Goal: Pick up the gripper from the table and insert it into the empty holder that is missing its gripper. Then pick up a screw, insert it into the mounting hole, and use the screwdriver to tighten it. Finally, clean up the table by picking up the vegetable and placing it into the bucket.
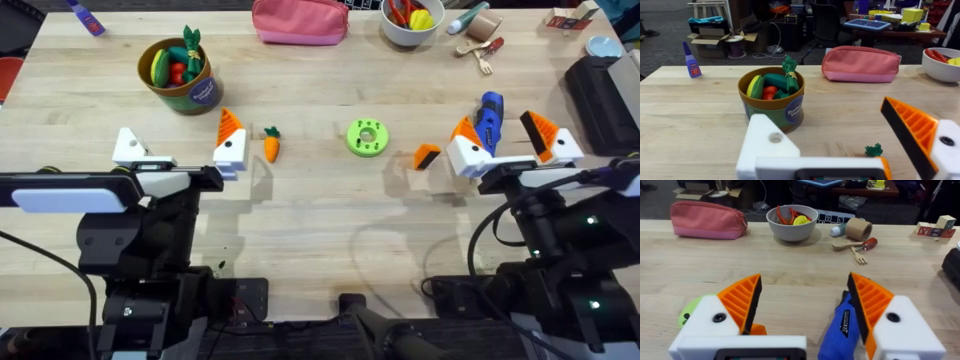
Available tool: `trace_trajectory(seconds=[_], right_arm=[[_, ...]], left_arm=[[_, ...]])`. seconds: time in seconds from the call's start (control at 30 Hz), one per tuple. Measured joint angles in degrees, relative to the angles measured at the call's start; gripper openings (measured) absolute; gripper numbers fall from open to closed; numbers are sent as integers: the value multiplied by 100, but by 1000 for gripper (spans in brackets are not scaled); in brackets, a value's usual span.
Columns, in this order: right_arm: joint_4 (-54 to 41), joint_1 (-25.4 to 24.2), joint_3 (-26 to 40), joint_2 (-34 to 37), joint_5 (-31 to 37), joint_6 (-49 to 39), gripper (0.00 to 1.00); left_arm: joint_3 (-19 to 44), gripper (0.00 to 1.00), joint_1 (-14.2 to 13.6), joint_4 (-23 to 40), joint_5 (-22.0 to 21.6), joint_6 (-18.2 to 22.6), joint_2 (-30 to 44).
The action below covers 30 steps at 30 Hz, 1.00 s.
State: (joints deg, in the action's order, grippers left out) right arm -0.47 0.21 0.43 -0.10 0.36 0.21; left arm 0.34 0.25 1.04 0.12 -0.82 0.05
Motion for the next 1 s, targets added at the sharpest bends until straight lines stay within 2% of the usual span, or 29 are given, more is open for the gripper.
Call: trace_trajectory(seconds=[0.23, 0.4, 0.5, 0.6, 0.77, 1.0], right_arm=[[3, 0, 0, 0, 0, 1, 987], [308, 0, 4, 0, 0, 0, 989], [341, 0, 139, 0, 0, 0, 989], [339, 0, 485, 28, 0, 0, 989], [-236, 0, 1582, 461, 0, 1, 989], [-2092, 0, 3367, 2170, -1, 0, 990]], left_arm=[[0, 985, 0, -6, 0, -1, -1], [9, 986, 0, -367, 0, -2, 0], [157, 986, 0, -130, 0, -2, 0], [650, 986, 0, 391, 0, 0, 94], [2116, 986, 0, 1389, 0, -1, 860], [4176, 986, 0, 3108, 0, -2, 2895]])
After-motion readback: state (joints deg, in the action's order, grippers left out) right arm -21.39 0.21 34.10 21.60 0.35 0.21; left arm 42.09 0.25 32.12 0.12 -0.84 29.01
